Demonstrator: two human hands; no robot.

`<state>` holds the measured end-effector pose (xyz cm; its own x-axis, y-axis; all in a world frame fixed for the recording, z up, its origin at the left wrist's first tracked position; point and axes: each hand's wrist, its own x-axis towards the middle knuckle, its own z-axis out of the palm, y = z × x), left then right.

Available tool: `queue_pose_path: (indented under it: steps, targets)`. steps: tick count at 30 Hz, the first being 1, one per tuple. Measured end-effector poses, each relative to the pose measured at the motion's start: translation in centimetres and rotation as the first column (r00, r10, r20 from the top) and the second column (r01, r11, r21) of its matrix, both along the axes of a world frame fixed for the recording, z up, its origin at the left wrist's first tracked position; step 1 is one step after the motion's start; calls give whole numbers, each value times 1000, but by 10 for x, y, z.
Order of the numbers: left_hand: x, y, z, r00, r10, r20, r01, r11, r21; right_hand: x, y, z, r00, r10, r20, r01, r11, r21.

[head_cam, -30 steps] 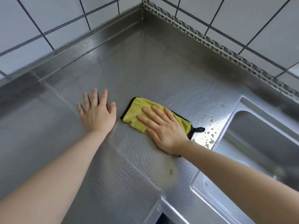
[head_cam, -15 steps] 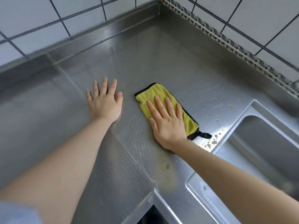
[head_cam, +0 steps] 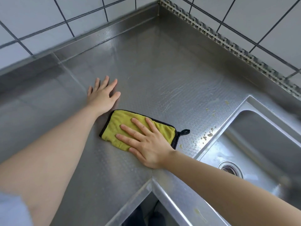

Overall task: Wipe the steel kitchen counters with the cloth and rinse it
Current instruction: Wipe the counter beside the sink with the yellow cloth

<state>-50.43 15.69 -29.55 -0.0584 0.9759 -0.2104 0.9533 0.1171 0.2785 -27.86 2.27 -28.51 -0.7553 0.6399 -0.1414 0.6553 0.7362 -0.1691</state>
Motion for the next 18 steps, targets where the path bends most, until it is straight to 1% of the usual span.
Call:
queue_pose_path:
  steps: [4,6,8,11,13,15,18]
  targets:
    - [10,-11,-4,998,15,-54,-11,997,79,27,-27,-3,995,99,-28,-100,995,-30]
    - [15,-16,-6,998,33,-46,-27,992,124,42,-21,-1,993,115,-23,-116,993,-39]
    - [18,-22,-8,999,43,-32,-36,983,181,54,-2,0,999,45,-4,-45,999,-21]
    - [23,-32,-13,998,50,-29,-42,971,234,71,24,2,978,-209,9,209,978,4]
    - [24,-37,-15,997,65,-30,-56,969,240,75,26,1,946,-324,14,323,946,10]
    - [25,-39,-15,996,83,-28,-74,969,237,70,19,0,942,-334,22,333,943,23]
    - [31,-44,-14,995,97,-28,-89,970,225,65,-10,1,967,-255,18,255,967,4]
